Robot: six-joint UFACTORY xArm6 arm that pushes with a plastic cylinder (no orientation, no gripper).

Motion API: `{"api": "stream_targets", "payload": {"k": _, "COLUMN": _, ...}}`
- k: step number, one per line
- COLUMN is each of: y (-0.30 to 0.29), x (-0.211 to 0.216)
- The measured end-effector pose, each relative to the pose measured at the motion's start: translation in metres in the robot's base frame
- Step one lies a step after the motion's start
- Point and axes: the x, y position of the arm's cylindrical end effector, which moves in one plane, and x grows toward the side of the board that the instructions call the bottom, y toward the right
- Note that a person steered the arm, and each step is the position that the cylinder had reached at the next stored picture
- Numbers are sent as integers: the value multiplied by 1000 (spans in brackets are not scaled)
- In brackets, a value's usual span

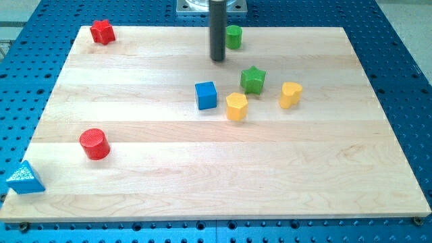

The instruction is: Move the yellow heart to the top right of the green star

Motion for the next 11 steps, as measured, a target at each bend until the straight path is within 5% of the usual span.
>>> {"api": "stream_targets", "payload": {"k": 1, "y": -13, "x": 3}}
{"api": "stream_targets", "payload": {"k": 3, "y": 8, "x": 116}}
{"api": "stream_targets", "payload": {"k": 5, "y": 147, "x": 119}}
{"api": "stream_targets", "payload": {"k": 7, "y": 170, "x": 148}}
{"api": "stream_targets", "payload": {"k": 8, "y": 226, "x": 140}}
{"api": "stream_targets", "payload": {"k": 10, "y": 169, "x": 33}}
{"api": "stream_targets", "payload": {"k": 11, "y": 166, "x": 20}}
